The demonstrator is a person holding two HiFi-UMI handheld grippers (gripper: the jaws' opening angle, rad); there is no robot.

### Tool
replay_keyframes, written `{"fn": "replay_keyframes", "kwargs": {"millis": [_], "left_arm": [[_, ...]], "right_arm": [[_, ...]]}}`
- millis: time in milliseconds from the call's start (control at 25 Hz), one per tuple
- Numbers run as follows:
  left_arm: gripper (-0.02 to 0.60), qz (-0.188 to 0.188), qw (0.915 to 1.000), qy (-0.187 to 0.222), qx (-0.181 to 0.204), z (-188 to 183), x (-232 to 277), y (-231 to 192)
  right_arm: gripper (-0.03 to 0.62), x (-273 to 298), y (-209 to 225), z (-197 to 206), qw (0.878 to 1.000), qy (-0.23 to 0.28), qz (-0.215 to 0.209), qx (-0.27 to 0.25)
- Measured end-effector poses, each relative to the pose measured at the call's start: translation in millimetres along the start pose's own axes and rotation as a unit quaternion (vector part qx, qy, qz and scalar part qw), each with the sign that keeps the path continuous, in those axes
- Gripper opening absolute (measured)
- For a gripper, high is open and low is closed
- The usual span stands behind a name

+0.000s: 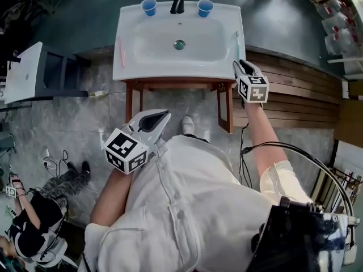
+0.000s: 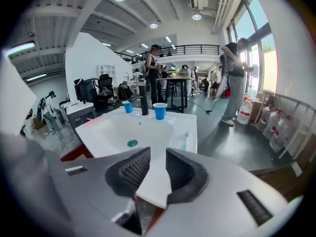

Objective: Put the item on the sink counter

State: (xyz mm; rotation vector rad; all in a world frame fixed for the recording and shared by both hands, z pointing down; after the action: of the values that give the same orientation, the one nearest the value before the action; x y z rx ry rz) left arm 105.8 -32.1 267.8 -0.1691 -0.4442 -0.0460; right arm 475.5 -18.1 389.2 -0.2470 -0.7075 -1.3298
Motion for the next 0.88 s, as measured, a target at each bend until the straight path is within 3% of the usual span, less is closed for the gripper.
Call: {"fn": "replay_keyframes", "kwargs": {"millis": [360, 880], "left_arm": [[0.005, -0.038, 0.9991, -0.014, -0.012, -9.0, 7.8, -22.8], [0.005, -0.062, 0.9974, -0.023, -0.030, -7.7, 12.5, -33.6]], "right_arm": [[0.094, 58.0, 49.1, -0.1, 0.998, -0.042, 0.039, -0.004], [0.078, 87.9, 68.8, 9.7, 0.995, -0.063, 0.062, 0.047]]}}
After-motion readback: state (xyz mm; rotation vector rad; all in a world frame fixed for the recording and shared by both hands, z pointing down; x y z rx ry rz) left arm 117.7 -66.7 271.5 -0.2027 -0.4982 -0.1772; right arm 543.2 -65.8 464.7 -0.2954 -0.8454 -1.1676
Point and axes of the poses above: the fingertips, and each gripper's own axes: x forward along the fingers, y to its right, z out of its underside, the point moved 8 cm from there along -x, backward along the fingers, and after that the axes turned 15 degrees about x, right-handed, at the moved point
